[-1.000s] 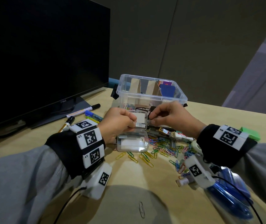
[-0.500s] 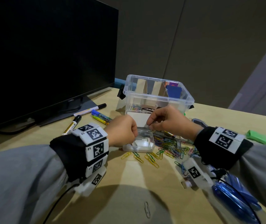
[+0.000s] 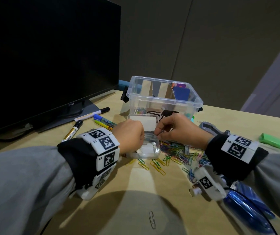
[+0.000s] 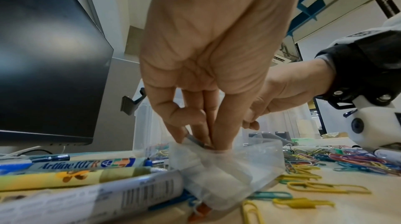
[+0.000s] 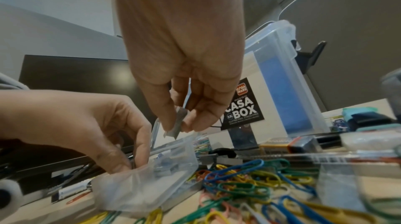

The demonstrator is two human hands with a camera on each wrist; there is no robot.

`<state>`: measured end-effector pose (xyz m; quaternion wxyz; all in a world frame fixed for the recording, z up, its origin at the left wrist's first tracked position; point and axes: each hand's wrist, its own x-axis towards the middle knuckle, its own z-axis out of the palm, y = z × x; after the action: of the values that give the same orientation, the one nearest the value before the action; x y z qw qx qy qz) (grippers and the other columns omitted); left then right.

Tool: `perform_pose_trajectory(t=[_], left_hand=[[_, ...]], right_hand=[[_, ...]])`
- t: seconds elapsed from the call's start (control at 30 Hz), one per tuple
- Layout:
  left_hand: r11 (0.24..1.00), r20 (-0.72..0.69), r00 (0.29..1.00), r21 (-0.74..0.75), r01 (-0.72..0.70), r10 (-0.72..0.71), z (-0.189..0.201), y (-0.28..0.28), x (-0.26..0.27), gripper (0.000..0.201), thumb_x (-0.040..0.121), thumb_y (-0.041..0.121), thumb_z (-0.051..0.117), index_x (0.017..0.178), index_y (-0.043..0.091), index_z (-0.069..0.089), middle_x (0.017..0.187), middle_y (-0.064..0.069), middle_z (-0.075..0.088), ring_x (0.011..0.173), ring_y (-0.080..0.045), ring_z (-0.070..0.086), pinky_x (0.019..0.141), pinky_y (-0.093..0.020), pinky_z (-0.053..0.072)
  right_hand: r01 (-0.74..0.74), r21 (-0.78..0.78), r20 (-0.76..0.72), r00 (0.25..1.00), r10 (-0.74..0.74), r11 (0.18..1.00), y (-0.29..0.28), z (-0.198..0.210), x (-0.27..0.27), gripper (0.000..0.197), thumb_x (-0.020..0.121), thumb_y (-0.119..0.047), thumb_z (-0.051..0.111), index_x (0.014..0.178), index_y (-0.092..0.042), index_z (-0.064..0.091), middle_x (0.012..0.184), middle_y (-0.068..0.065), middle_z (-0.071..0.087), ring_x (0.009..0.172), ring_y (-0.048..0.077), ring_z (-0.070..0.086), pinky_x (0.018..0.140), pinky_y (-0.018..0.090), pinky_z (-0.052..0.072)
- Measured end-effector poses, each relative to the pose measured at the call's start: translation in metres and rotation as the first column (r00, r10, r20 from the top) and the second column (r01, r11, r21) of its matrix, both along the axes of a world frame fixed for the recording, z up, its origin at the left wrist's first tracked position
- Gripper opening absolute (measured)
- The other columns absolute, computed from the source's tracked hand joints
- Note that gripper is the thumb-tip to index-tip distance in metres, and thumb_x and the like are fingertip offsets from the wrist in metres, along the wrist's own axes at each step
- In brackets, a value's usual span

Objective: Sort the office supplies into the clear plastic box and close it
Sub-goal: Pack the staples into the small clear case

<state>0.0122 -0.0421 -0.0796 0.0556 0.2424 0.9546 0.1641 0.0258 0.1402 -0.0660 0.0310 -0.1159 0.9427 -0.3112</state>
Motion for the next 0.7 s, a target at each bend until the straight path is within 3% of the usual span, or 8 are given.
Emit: perform_pose_trajectory(t=[0.17,0.37,0.5,0.6,0.7], left_hand=[[0.999,-0.019,1.000,-0.032,0.004,-0.005,-0.001,0.002,-0.005,0.012,0.087,0.010,0.063,0.083,0.015,0.073,0.091,-0.004,0.069,0.089,-0.024,0.065,0.079,-0.035,0.054],[0.994,-0.079,0.997,-0.106,-0.010,0.001,-0.006,0.006,-0.004,0.014,0.084,0.010,0.067,0.078,0.021,0.059,0.095,-0.005,0.064,0.092,-0.027,0.062,0.078,-0.038,0.054],[1.000,-0.117,0.993,-0.022,0.012,-0.015,0.001,0.006,-0.007,0.017,0.087,0.007,0.063,0.076,0.020,0.060,0.095,-0.003,0.063,0.091,-0.023,0.061,0.077,-0.033,0.052],[0.992,-0.061,0.991,-0.058,0.116,-0.119,0.011,0.003,-0.010,0.012,0.085,0.007,0.066,0.083,0.019,0.066,0.082,0.008,0.057,0.082,-0.013,0.056,0.069,-0.024,0.045],[0.965,-0.035,0.976,-0.164,0.205,-0.214,0.010,0.003,-0.008,0.013,0.084,0.010,0.067,0.089,0.021,0.071,0.080,0.012,0.058,0.082,-0.012,0.059,0.068,-0.025,0.048]], right_hand=[[0.000,0.007,0.005,1.000,0.000,1.000,0.000,-0.002,-0.001,0.011,0.082,-0.007,0.074,0.085,-0.018,0.073,0.084,-0.007,0.071,0.068,-0.003,0.061,0.071,0.015,0.055],[-0.011,-0.004,0.017,1.000,0.011,1.000,-0.001,-0.004,-0.001,0.011,0.081,-0.006,0.074,0.084,-0.017,0.073,0.084,-0.005,0.072,0.073,0.003,0.065,0.074,0.019,0.056],[-0.009,0.008,0.013,1.000,0.009,1.000,0.000,-0.004,-0.001,0.013,0.082,-0.006,0.074,0.083,-0.019,0.073,0.083,-0.006,0.072,0.072,0.003,0.065,0.074,0.019,0.057],[0.002,0.022,0.009,1.000,-0.002,1.000,0.001,-0.005,-0.002,0.013,0.083,-0.006,0.073,0.084,-0.019,0.074,0.084,-0.005,0.073,0.077,0.007,0.068,0.075,0.021,0.058],[0.010,0.030,0.006,1.000,-0.010,0.999,0.000,-0.006,-0.001,0.011,0.084,-0.007,0.071,0.086,-0.017,0.076,0.085,-0.005,0.074,0.078,0.007,0.069,0.074,0.019,0.057]])
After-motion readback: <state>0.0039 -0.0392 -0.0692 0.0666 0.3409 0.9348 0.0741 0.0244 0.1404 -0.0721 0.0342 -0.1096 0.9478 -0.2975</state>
